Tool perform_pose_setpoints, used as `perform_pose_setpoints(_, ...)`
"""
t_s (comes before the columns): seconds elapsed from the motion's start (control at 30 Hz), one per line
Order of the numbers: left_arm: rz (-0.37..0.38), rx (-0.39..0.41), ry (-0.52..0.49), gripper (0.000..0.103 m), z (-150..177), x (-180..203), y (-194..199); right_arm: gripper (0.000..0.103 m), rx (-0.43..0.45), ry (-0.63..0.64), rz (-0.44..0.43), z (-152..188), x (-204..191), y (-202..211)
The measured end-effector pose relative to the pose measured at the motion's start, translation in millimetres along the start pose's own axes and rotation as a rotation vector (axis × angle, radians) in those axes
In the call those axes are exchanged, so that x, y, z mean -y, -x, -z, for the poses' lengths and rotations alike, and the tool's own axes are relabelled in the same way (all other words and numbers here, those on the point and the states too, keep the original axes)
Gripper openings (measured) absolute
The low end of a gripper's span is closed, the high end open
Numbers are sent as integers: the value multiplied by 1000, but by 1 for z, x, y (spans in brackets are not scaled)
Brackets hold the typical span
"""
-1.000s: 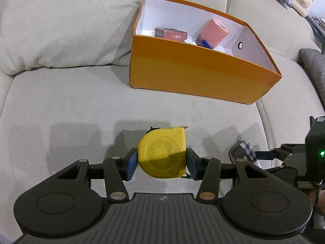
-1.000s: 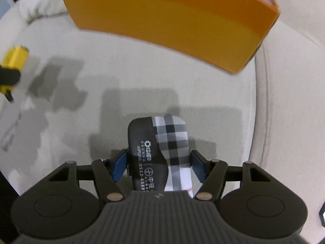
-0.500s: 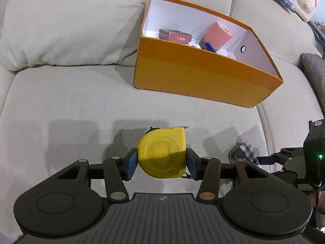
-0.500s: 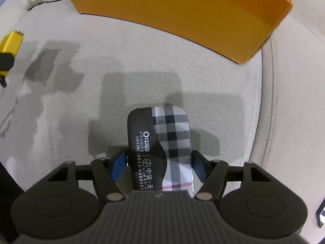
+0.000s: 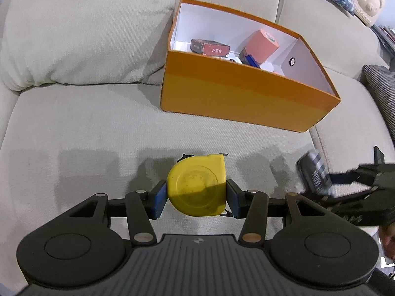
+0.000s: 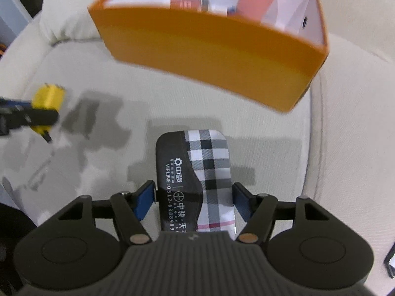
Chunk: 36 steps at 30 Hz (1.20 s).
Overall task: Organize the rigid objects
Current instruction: 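Lift the tape measure and plaid case and carry them over the shoebox, then lower both items into the shoebox and open both tools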
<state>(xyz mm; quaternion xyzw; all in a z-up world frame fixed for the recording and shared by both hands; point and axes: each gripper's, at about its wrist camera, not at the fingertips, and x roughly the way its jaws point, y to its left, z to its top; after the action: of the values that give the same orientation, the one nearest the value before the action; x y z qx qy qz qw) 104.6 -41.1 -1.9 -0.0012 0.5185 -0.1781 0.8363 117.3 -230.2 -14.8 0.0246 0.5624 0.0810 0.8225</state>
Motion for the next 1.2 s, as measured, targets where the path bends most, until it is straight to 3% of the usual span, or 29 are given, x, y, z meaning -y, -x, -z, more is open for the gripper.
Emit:
perform_pose_setpoints(0.23, 11, 82, -26, 57, -28, 19, 33, 69, 217, -88, -22, -44, 11, 74)
perform_pose_setpoints(0.47, 11, 193, -10, 57, -120, 32, 51, 69, 371, -232, 19, -113, 41, 102)
perform_pose_setpoints(0.6, 18, 188, -19, 57, -155, 37, 23, 69, 354, -266, 44, -141, 48, 75)
perform_pose_setpoints(0.73, 24, 113, -15, 57, -165, 41, -21, 69, 321, -292, 58, -153, 61, 43)
perform_pose_setpoints(1.03, -41, -4, -17, 57, -167, 43, -92, 69, 226, -314, 84, -153, 86, -18)
perform_pose_setpoints(1.2, -74, -34, -35, 57, -164, 45, -111, 69, 213, -257, 105, -157, 75, -32)
